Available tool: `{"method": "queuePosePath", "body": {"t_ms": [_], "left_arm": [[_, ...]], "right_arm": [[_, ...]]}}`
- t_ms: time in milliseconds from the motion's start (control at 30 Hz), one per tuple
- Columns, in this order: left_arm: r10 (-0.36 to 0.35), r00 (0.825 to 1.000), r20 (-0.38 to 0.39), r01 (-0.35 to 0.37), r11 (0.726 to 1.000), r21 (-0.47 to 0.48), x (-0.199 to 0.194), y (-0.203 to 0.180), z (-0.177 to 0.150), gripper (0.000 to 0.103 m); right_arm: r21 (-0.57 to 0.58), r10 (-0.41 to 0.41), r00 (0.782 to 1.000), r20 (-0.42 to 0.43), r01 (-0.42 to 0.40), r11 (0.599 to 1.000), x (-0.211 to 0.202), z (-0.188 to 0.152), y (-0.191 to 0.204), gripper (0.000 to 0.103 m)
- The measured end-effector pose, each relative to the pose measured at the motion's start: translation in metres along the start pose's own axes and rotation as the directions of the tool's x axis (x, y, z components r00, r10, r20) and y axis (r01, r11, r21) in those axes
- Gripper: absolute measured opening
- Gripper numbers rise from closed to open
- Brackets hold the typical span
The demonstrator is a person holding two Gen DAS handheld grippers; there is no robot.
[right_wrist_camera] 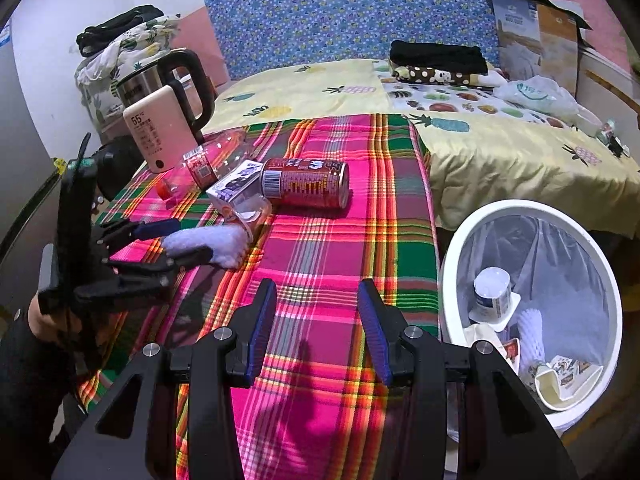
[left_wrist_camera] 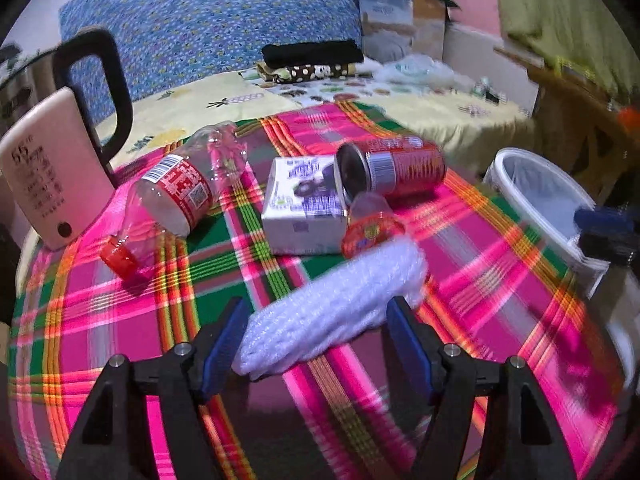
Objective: Collect trash
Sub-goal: 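Grasp the white foam net with the left tool while the right tool grasps the red milk can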
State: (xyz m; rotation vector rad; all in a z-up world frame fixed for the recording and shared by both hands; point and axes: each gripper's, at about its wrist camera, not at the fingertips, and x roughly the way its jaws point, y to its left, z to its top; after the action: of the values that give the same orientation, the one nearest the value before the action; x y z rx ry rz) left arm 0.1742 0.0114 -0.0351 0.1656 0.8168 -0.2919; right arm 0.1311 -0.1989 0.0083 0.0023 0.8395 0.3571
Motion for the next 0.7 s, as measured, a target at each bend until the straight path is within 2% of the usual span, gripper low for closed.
{"method": "queuePosePath", "body": {"t_ms": [100,200,233,333,500,700], "left_arm": [[0.070,0.997,-0.021,-0.069,0.996,0.055,0.000,-0.010,-0.004,0.073],[0.170,0.985,-0.022,-0.169,0.983,0.067,0.000,-0.014,-0.005,0.050],[0.181,0.983,-0.021,-0.180,0.982,0.056,-0.003,-0.013,-0.005,0.043],[0.175,0.985,-0.011,-0.175,0.984,-0.016,-0.016,-0.005,-0.009,0.031],[0.148,0.989,0.002,-0.147,0.980,-0.131,-0.034,0.006,-0.020,0.026],[0.149,0.989,-0.010,-0.148,0.970,-0.192,-0.040,0.013,-0.021,0.026]], "right_arm": [[-0.007,0.008,1.000,0.006,-0.008,1.000,-0.003,0.000,0.002,0.044],[-0.008,0.018,1.000,0.011,-0.018,1.000,-0.005,0.001,0.003,0.044],[-0.009,0.020,1.000,0.014,-0.020,1.000,-0.007,0.001,0.004,0.044],[-0.011,0.024,1.000,0.020,-0.024,1.000,-0.008,0.005,0.003,0.044],[-0.018,0.042,0.999,0.019,-0.042,0.999,0.002,0.015,0.002,0.044],[-0.018,0.064,0.998,0.004,-0.064,0.998,0.025,0.033,-0.006,0.044]]}}
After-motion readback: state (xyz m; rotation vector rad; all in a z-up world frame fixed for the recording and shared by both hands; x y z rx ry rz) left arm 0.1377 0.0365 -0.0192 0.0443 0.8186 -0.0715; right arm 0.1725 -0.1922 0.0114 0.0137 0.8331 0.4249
